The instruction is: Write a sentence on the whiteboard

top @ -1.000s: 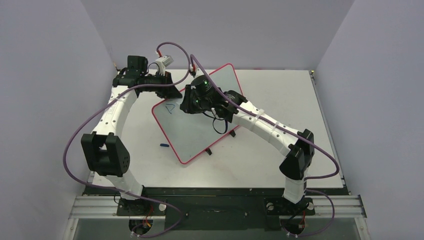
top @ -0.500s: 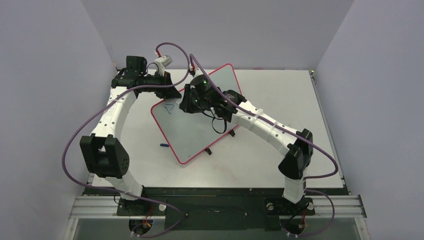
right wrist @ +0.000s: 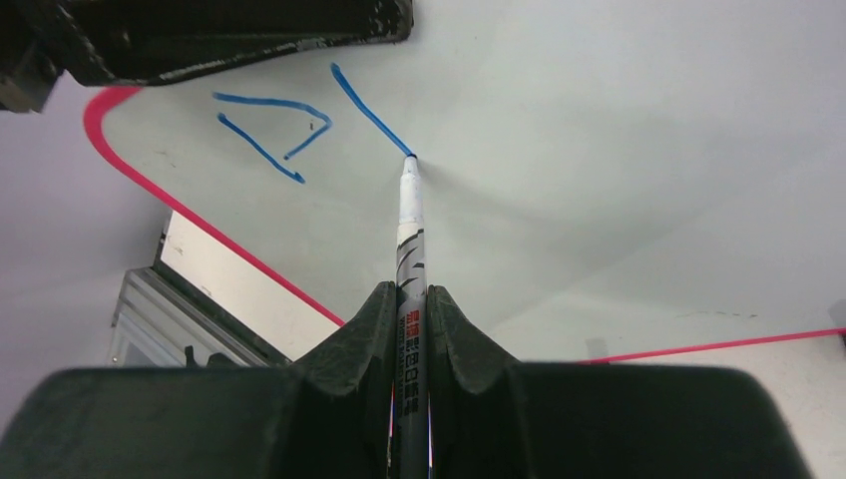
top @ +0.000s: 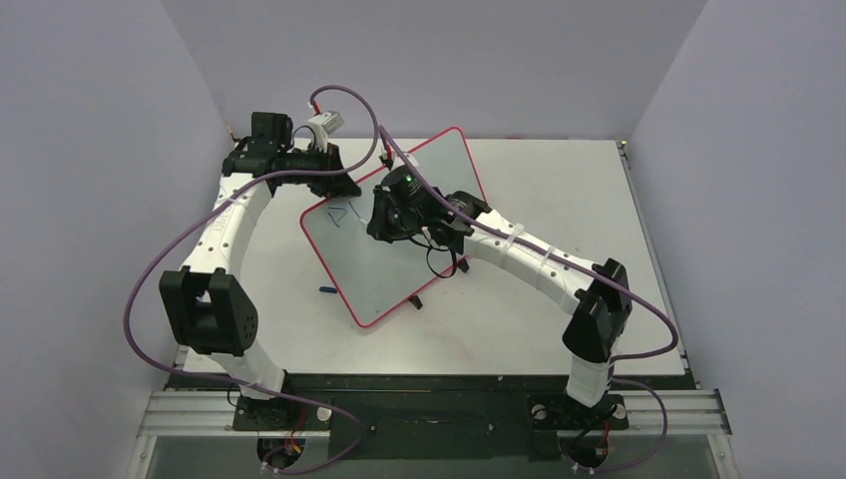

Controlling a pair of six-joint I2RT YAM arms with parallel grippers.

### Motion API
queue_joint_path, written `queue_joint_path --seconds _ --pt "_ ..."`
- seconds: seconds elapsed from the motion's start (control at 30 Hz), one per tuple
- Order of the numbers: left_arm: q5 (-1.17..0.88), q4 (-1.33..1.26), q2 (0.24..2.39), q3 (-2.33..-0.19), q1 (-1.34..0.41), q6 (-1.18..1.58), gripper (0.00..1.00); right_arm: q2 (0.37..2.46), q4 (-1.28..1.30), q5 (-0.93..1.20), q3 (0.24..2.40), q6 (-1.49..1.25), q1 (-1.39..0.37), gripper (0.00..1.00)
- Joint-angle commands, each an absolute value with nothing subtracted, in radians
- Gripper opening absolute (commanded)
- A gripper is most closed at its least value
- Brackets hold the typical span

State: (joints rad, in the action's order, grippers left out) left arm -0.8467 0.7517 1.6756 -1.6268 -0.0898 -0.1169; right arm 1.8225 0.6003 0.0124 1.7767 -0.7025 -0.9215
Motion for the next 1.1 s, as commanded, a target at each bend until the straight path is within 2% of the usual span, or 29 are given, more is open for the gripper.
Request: queue_joint_path --seconds 0.0,1.07 --pt "-0.868 0.66 1.606 -1.658 -0.093 -0.146 0.0 1.797 0.585 -0.035 1.734 -0.722 -0.928 0.0" --pt "-0.872 0.664 1.593 -1.657 -0.098 -0.153 0.0 1.899 0.62 -0.025 1.949 -0.713 -0.889 0.0"
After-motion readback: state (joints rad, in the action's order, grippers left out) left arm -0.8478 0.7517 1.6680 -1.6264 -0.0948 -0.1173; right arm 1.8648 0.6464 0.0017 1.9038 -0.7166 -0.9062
